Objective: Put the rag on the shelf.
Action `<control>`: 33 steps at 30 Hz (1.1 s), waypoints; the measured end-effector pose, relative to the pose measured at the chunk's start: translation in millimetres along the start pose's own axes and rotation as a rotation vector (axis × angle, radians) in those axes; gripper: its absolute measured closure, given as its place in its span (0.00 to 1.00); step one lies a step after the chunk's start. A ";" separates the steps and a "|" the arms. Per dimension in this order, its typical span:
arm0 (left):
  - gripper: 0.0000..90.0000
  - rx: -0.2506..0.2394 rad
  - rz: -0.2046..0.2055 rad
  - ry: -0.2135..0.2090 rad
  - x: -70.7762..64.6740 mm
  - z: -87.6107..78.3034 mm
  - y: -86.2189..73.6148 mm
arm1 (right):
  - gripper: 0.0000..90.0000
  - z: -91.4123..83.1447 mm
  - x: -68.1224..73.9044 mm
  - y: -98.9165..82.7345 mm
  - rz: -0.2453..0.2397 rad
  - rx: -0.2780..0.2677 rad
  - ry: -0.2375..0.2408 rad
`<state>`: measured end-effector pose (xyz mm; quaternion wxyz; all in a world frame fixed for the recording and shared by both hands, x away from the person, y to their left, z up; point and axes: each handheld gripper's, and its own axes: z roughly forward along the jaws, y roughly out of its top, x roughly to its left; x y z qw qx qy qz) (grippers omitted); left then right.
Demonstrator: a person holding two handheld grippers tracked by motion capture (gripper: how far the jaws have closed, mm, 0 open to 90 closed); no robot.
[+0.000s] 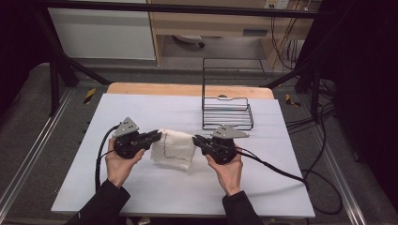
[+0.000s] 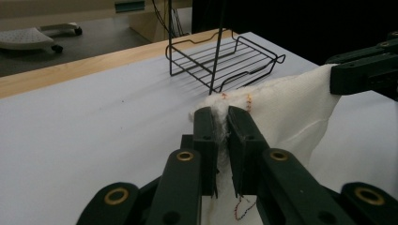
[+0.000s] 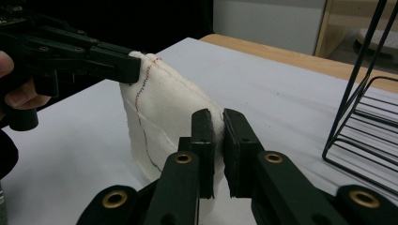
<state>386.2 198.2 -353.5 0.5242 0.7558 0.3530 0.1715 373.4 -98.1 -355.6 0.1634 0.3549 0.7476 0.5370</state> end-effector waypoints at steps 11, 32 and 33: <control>0.91 -0.074 0.001 -0.009 -12.3 -2.3 12.7 | 0.93 -19.9 -1.5 13.2 -0.038 -0.049 -0.008; 0.91 -0.174 0.034 -0.027 -37.2 10.5 45.3 | 0.93 -62.1 -11.4 39.7 -0.108 -0.130 -0.081; 0.91 -0.178 0.035 -0.026 -38.1 11.3 47.4 | 0.93 -63.5 -12.0 40.5 -0.107 -0.135 -0.085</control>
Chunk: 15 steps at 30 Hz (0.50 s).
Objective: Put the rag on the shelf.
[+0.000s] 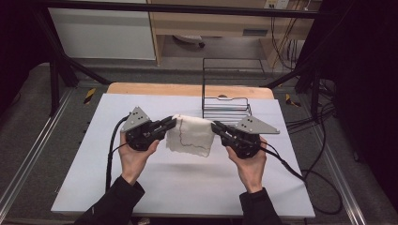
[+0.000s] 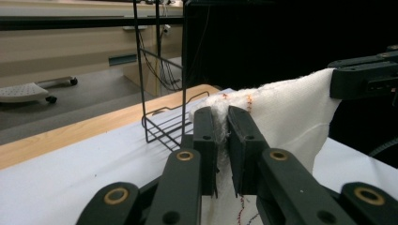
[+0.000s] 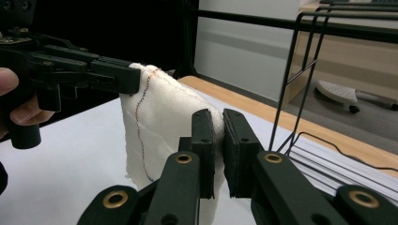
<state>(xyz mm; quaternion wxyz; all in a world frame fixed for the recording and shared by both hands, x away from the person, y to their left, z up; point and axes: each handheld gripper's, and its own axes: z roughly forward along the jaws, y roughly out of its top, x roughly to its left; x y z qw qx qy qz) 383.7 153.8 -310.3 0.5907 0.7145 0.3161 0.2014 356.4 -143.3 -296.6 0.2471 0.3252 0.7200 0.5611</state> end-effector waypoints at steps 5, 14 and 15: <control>0.91 -0.019 0.006 -0.002 -3.2 6.9 9.5 | 0.93 -5.3 -4.2 3.9 -0.005 -0.020 -0.011; 0.91 -0.057 0.016 -0.004 -9.5 18.9 25.8 | 0.93 -17.2 -14.0 14.1 -0.014 -0.072 -0.045; 0.91 -0.061 0.018 -0.004 -10.1 20.2 27.8 | 0.93 -17.2 -14.0 14.1 -0.014 -0.072 -0.045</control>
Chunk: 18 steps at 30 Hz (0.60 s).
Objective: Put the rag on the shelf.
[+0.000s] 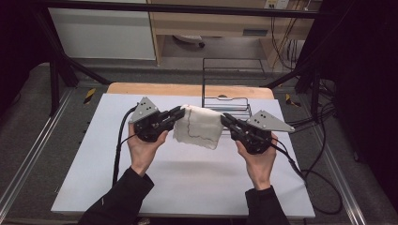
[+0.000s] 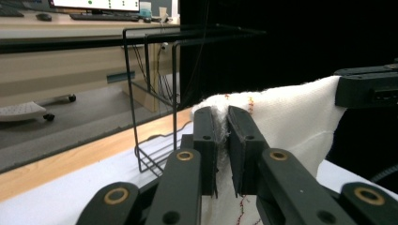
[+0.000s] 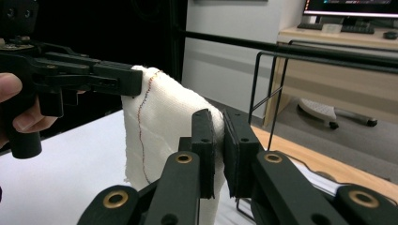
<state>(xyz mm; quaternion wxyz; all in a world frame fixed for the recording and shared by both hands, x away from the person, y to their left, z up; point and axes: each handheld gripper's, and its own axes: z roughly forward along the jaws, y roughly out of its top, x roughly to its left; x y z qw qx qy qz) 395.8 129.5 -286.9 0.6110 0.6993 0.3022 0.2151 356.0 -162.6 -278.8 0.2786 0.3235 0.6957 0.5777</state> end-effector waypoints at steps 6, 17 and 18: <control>0.91 -0.026 0.000 -0.002 -2.7 7.7 10.6 | 0.93 -4.3 -7.3 5.6 0.000 -0.035 -0.016; 0.91 -0.058 0.003 -0.003 -5.6 19.3 25.7 | 0.94 -8.7 -19.2 17.4 -0.006 -0.074 -0.044; 0.91 -0.059 0.005 -0.002 -5.9 20.3 27.2 | 0.94 -8.7 -19.2 17.4 -0.006 -0.074 -0.044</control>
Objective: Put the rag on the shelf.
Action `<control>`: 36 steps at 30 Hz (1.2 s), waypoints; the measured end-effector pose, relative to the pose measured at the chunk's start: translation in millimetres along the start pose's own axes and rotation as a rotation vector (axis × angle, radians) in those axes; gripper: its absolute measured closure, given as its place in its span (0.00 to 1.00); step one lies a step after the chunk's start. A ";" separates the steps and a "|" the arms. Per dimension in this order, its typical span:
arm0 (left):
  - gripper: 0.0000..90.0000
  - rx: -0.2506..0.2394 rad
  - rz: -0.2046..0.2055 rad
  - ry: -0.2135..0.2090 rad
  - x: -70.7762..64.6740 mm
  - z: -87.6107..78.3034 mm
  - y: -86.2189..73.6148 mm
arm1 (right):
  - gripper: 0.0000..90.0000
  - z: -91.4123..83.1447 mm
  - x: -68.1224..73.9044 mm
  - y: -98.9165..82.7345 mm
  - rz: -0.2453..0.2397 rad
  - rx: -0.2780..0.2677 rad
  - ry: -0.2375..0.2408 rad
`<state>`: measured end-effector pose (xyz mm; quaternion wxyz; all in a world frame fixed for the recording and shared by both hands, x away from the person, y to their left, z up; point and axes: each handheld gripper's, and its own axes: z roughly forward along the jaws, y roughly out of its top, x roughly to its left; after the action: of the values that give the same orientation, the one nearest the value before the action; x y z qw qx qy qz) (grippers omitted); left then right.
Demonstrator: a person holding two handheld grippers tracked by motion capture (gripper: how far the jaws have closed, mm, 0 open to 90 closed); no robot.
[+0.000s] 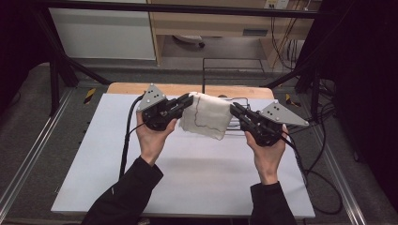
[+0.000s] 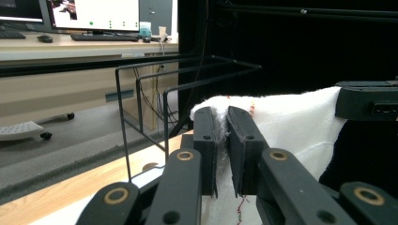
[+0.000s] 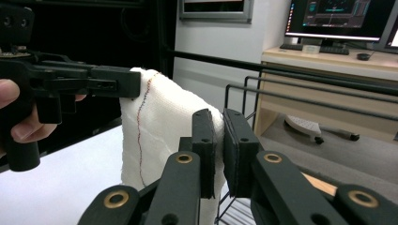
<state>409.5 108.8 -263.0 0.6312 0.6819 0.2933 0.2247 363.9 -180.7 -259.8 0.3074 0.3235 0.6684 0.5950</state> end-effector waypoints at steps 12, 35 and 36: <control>0.91 -0.034 -0.002 -0.007 -6.8 13.7 21.3 | 0.94 -4.2 -13.5 17.1 -0.005 -0.047 -0.043; 0.91 -0.096 -0.009 0.006 -8.6 38.0 51.7 | 0.94 -1.3 -33.4 42.1 0.001 -0.130 -0.108; 0.91 -0.097 -0.010 0.007 -8.5 39.1 53.2 | 0.94 -0.2 -36.1 45.1 0.002 -0.136 -0.113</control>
<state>436.0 72.8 -213.7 0.6638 0.6480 0.2878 0.2378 388.4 -205.9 -214.0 0.3654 0.3355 0.6079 0.6200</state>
